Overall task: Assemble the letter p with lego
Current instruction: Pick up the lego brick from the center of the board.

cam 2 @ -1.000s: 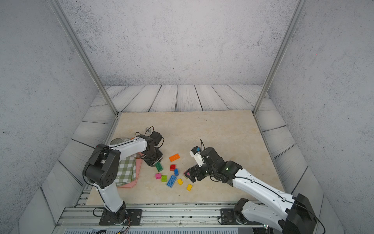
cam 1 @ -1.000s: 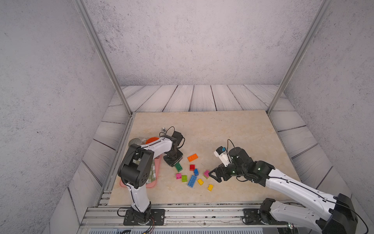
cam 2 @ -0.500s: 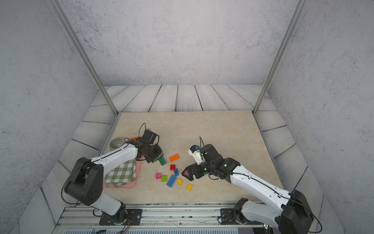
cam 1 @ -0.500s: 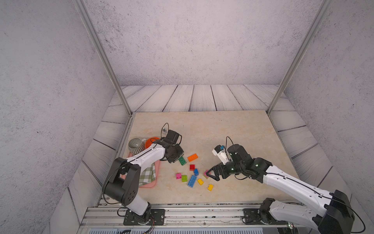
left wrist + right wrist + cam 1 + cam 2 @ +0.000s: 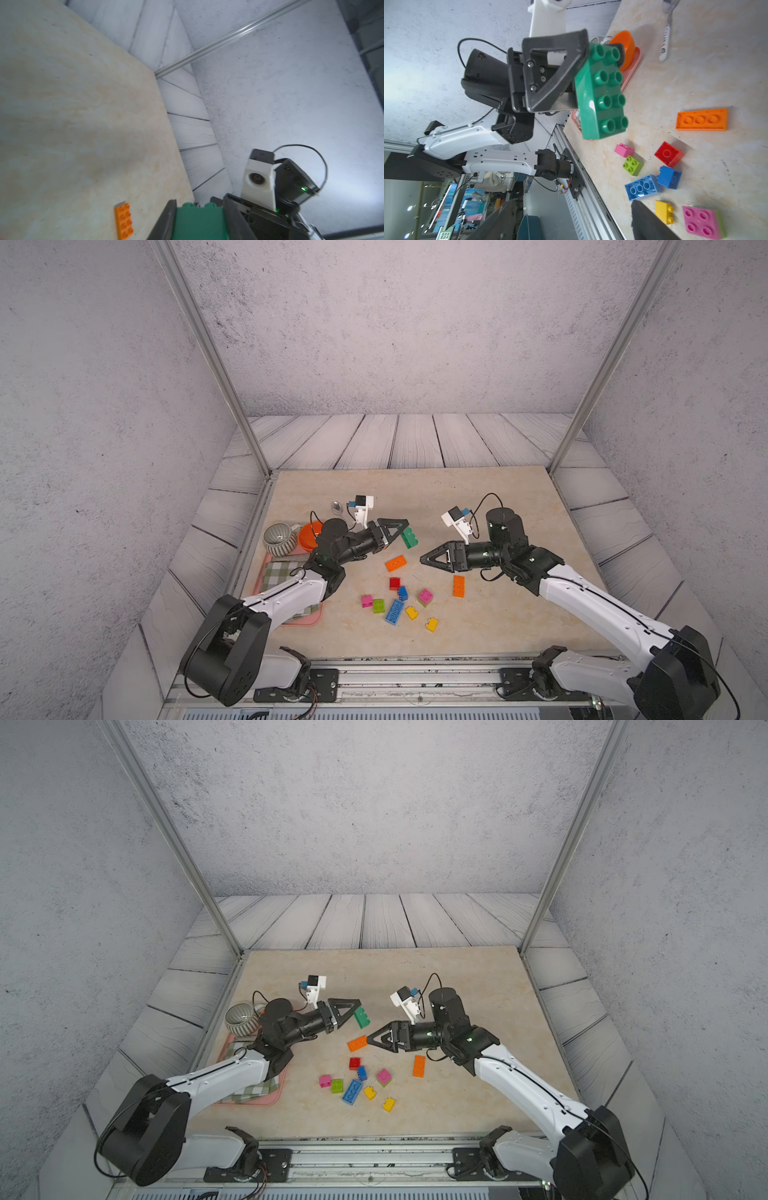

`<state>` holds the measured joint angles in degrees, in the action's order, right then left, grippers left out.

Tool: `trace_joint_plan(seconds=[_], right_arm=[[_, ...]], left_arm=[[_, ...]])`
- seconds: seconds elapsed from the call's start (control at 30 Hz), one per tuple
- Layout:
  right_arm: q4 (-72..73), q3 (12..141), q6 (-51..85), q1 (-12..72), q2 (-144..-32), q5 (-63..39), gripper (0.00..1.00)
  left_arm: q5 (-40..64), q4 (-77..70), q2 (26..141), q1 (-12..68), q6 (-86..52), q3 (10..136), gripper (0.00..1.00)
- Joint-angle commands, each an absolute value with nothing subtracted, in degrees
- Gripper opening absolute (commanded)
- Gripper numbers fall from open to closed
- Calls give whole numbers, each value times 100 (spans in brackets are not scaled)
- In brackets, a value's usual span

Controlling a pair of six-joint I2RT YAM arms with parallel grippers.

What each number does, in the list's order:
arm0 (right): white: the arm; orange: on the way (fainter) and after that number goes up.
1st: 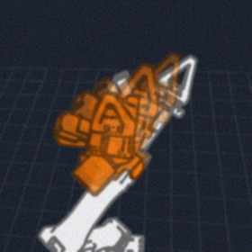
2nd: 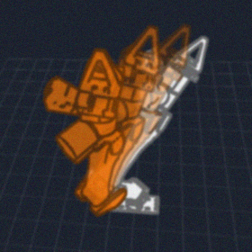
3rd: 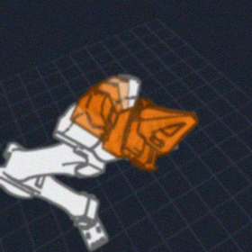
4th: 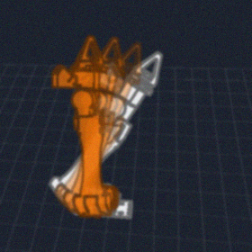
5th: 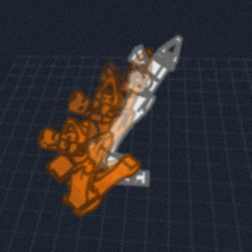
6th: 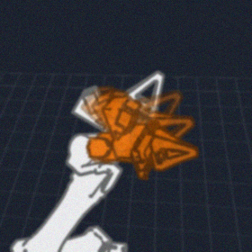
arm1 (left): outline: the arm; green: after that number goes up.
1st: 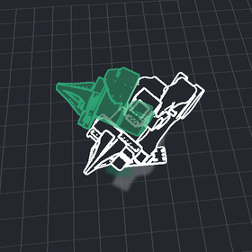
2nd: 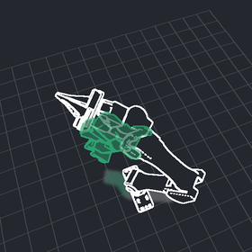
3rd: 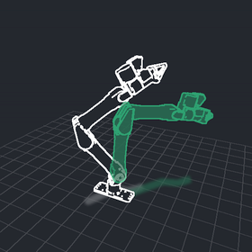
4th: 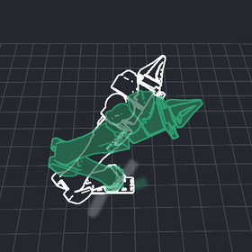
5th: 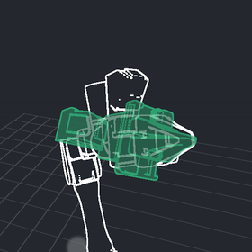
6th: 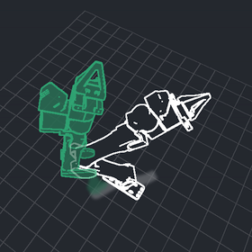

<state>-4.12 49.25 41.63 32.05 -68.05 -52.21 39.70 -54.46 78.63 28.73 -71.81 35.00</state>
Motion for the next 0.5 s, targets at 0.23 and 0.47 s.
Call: trace_joint_plan(seconds=[0.23, 0.47], right_arm=[[-175, 5458, 4257, 3037, -6927, -5910, 84], [70, 5800, 4374, 2987, -7291, -6266, 64]], left_arm=[[4605, -8020, 8145, 3229, -7929, 3283, 0], [4592, -8028, 8033, 3359, -7833, 3176, 0]])
